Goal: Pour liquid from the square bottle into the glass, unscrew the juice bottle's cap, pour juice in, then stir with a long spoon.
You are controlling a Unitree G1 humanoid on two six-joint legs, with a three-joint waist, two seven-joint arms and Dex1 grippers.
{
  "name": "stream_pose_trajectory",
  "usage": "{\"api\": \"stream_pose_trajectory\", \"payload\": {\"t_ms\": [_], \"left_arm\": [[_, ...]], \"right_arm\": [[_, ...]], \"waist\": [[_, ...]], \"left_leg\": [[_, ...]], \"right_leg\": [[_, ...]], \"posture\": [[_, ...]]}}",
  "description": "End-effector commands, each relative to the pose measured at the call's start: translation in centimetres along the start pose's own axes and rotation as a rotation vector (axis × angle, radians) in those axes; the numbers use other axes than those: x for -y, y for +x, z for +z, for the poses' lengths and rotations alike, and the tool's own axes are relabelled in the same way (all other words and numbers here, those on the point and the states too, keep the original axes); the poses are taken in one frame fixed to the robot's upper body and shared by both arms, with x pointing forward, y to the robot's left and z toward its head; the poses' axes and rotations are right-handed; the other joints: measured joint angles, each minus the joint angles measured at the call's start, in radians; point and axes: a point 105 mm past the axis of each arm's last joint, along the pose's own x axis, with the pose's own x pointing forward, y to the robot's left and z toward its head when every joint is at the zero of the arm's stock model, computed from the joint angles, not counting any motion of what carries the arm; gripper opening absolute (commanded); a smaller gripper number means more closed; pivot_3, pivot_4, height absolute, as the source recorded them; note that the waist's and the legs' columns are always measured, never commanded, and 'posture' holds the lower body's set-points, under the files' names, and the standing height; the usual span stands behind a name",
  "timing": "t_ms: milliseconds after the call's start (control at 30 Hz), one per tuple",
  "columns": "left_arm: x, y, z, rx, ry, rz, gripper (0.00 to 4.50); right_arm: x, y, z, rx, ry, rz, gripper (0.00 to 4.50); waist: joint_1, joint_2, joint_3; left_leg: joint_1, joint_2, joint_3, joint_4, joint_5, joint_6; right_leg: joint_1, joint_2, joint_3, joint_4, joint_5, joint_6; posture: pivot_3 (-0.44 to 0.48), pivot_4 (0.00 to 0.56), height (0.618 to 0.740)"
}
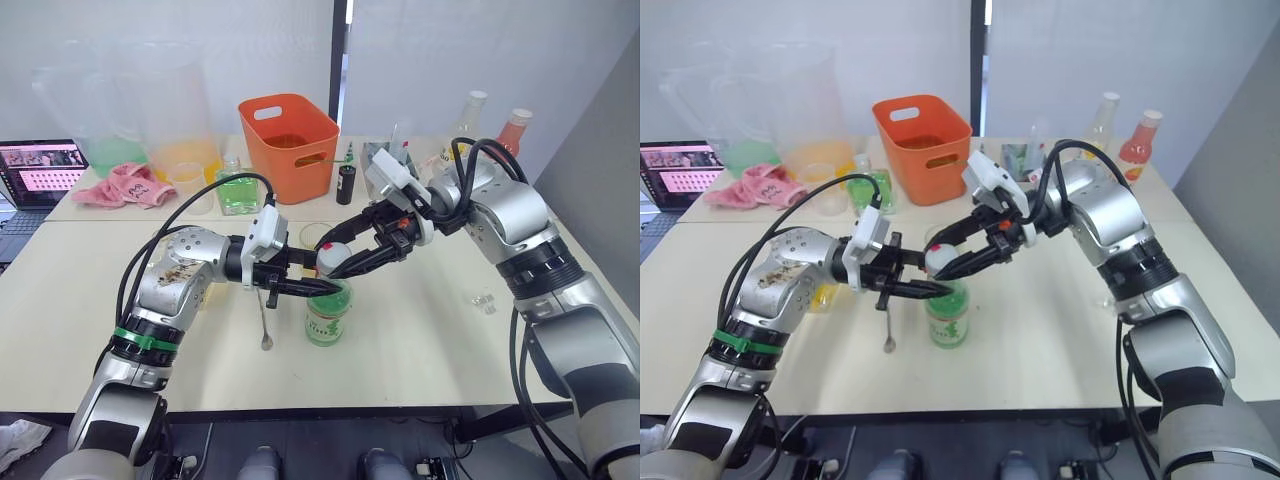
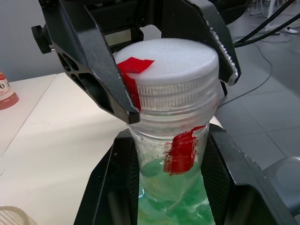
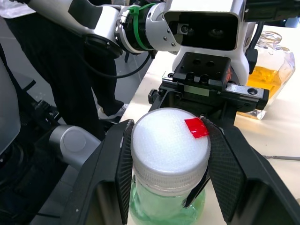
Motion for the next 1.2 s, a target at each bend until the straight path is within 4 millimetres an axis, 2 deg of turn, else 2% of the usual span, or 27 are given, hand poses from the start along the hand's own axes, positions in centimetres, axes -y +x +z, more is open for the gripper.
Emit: {"api": "stream_pose_trajectory", "payload": {"t_ms": [33, 167, 367, 500, 567, 667, 800, 967, 1033, 1200], "left_arm": [[-0.2, -1.3, -0.6, -0.055, -0.005, 0.048, 1.38], [-0.2, -1.3, -0.6, -0.054, -0.007, 0.049, 1.38], [-0.3, -1.3, -0.7, -0.052, -0.008, 0.054, 1.38], [-0.4, -1.2, -0.7, -0.048, -0.009, 0.059, 1.38], [-0.5, -1.2, -0.8, -0.047, -0.010, 0.061, 1.38], [-0.5, -1.2, -0.8, -0.043, -0.012, 0.064, 1.38], [-0.6, -1.2, -1.0, -0.040, -0.014, 0.066, 1.38], [-1.0, -1.1, -1.0, -0.033, -0.017, 0.073, 1.38], [-1.1, -1.1, -1.0, -0.032, -0.017, 0.071, 1.38], [-1.4, -1.0, -1.0, -0.033, -0.019, 0.062, 1.38]], "right_arm": [[-0.7, -0.4, -1.4, -0.049, 0.084, 0.040, 3.00], [-0.7, -0.8, -0.5, -0.032, 0.110, 0.032, 4.42], [-0.3, -1.7, 0.8, 0.003, 0.095, -0.010, 4.42], [-0.2, -2.9, 1.3, 0.050, 0.077, -0.165, 4.42], [-0.7, -3.6, 1.6, 0.079, 0.078, -0.245, 4.42], [-2.7, -4.1, 2.0, 0.111, 0.093, -0.375, 4.42], [-5.1, -3.2, 2.0, 0.127, 0.139, -0.564, 4.42], [-5.5, -1.9, 1.7, 0.154, 0.175, -0.860, 4.42], [-5.6, -1.2, 1.8, 0.164, 0.180, -0.903, 4.42], [-5.6, -1.1, 1.9, 0.160, 0.197, -0.964, 4.42]], "waist": [[0.001, 0.000, 0.000], [-0.001, 0.001, 0.000], [0.000, 0.001, 0.000], [0.003, 0.001, 0.000], [0.005, 0.001, 0.000], [0.007, 0.001, 0.000], [0.004, 0.001, 0.000], [0.006, 0.000, 0.000], [0.006, 0.000, 0.000], [0.007, 0.000, 0.000]], "left_leg": [[0.000, 0.000, 0.000, 0.000, 0.000, 0.000], [0.000, 0.001, 0.000, 0.000, 0.000, 0.000], [-0.001, 0.000, 0.000, 0.000, 0.000, 0.000], [-0.002, 0.000, 0.000, 0.000, 0.000, 0.000], [-0.002, 0.000, 0.000, 0.000, 0.000, -0.001], [-0.002, 0.000, 0.000, 0.000, 0.000, -0.001], [-0.002, 0.000, 0.000, 0.000, 0.000, -0.001], [0.000, 0.000, -0.001, 0.000, 0.001, -0.002], [0.000, 0.000, -0.001, 0.000, 0.001, -0.002], [-0.001, 0.000, -0.001, 0.000, 0.002, -0.002]], "right_leg": [[0.000, 0.000, 0.000, 0.000, 0.000, 0.000], [-0.002, 0.001, 0.002, 0.001, 0.000, 0.000], [-0.003, 0.001, 0.002, 0.001, 0.000, 0.000], [-0.003, 0.001, 0.002, 0.001, 0.000, 0.000], [-0.002, 0.001, 0.002, 0.001, 0.000, 0.000], [-0.002, 0.001, 0.002, 0.000, 0.000, 0.000], [-0.002, 0.001, 0.002, 0.001, 0.000, 0.000], [-0.002, 0.002, 0.003, 0.001, 0.000, -0.001], [-0.001, 0.002, 0.003, 0.001, 0.000, -0.001], [-0.001, 0.002, 0.004, 0.001, 0.000, -0.001]], "posture": [[0.000, 0.150, 0.739], [0.000, 0.150, 0.739], [0.000, 0.150, 0.739], [0.000, 0.150, 0.739], [0.000, 0.150, 0.739], [0.000, 0.150, 0.739], [0.000, 0.150, 0.739], [0.000, 0.150, 0.739], [0.000, 0.150, 0.739], [0.000, 0.150, 0.739]]}}
